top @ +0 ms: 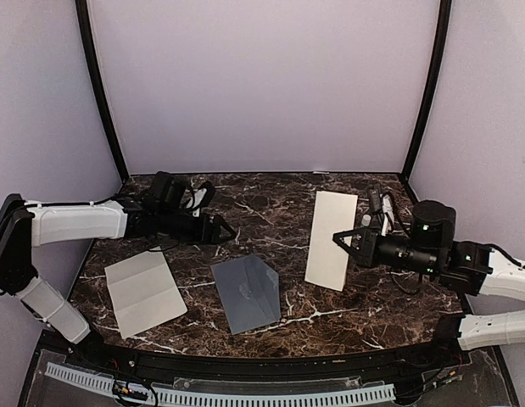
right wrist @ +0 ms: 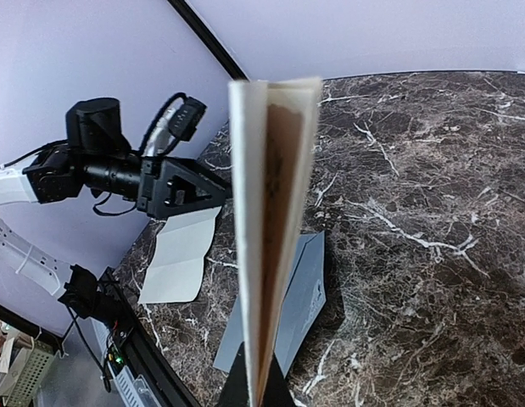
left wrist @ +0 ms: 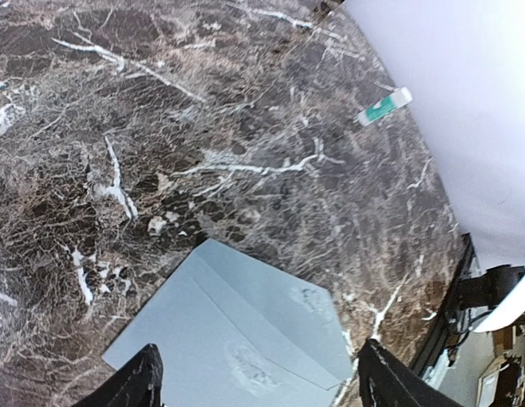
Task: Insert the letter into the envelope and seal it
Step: Move the envelope to the center of the board.
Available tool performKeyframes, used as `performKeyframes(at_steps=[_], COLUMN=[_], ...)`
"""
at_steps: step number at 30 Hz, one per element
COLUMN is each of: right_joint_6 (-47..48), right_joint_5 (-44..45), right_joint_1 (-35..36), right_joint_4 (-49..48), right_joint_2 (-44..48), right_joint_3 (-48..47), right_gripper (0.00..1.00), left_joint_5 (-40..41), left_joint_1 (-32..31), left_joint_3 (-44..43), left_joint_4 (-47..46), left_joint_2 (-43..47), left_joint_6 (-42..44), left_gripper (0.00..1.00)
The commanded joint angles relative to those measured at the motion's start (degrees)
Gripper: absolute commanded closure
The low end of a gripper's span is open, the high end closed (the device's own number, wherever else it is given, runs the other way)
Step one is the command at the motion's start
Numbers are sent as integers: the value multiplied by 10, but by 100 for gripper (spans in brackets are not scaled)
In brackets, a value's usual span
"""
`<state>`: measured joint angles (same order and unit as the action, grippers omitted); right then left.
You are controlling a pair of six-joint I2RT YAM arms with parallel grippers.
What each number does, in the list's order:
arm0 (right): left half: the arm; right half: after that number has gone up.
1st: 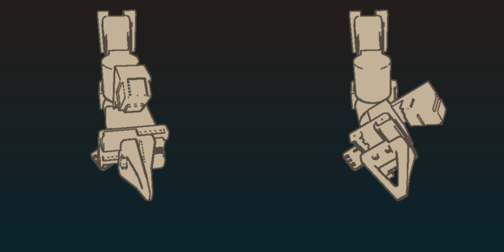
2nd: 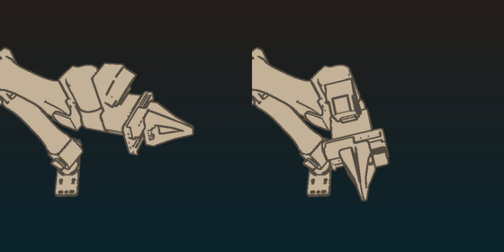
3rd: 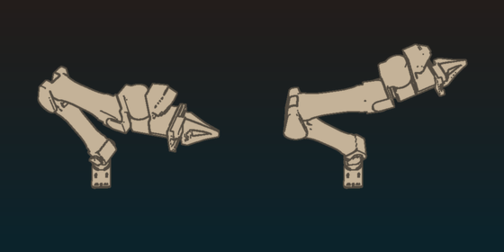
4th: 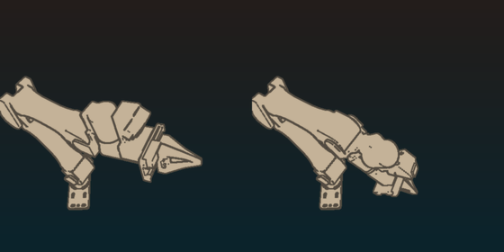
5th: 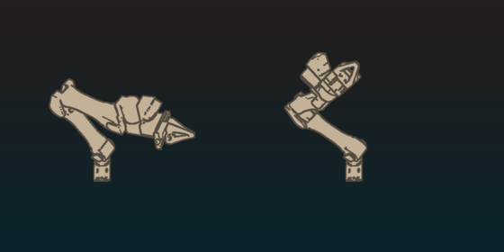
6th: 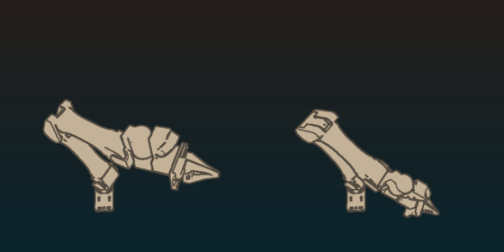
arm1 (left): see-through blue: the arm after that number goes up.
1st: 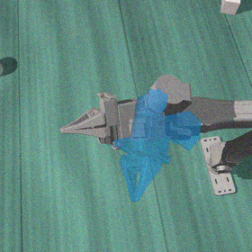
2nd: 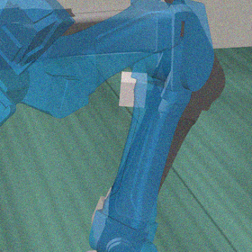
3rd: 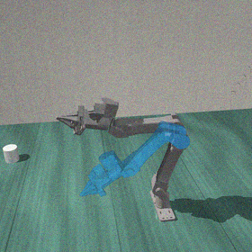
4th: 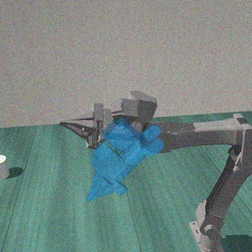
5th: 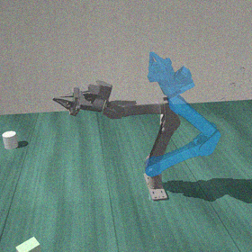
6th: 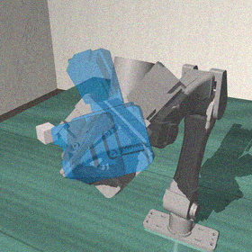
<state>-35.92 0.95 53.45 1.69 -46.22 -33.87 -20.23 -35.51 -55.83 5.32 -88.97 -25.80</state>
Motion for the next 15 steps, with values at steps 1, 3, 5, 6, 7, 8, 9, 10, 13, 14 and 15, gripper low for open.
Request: performKeyframes(at_steps=[1,3,5,6,7,8,9,10,13,14,15], right_joint_6=[1,8,11,12,12,10,9,9,10,10,12], right_joint_5=[6,-6,-33,-46,-59,-71,-82,-93,-112,-118,-126], right_joint_1=[-4,-4,-4,-3,-4,-3,-3,-3,-3,-3,-4], right_joint_4=[51,69,81,81,78,73,68,64,67,69,70], right_joint_2=[9,-12,-42,-56,-72,-88,-104,-121,-174,-193,-211], right_joint_3=[-36,-53,-73,-80,-86,-91,-95,-100,-122,-130,-138], right_gripper=[100,100,100,100,100,100,100,100,100,100,100], left_joint_5=[4,5,12,17,27,31,35,36,16,11,4], left_joint_1=[0,-1,-2,-2,-2,-2,-2,-2,-5,-7,-8], left_joint_3=[80,120,167,194,207,227,235,249,264,267,268], left_joint_4=[-66,-87,-118,-132,-136,-143,-145,-148,-154,-155,-157], left_joint_2=[82,110,141,159,167,179,182,184,174,167,163], left_joint_6=[-121,-155,-184,-200,-207,-217,-221,-226,-227,-225,-224], left_gripper=[23,26,26,26,27,27,27,28,36,38,38])
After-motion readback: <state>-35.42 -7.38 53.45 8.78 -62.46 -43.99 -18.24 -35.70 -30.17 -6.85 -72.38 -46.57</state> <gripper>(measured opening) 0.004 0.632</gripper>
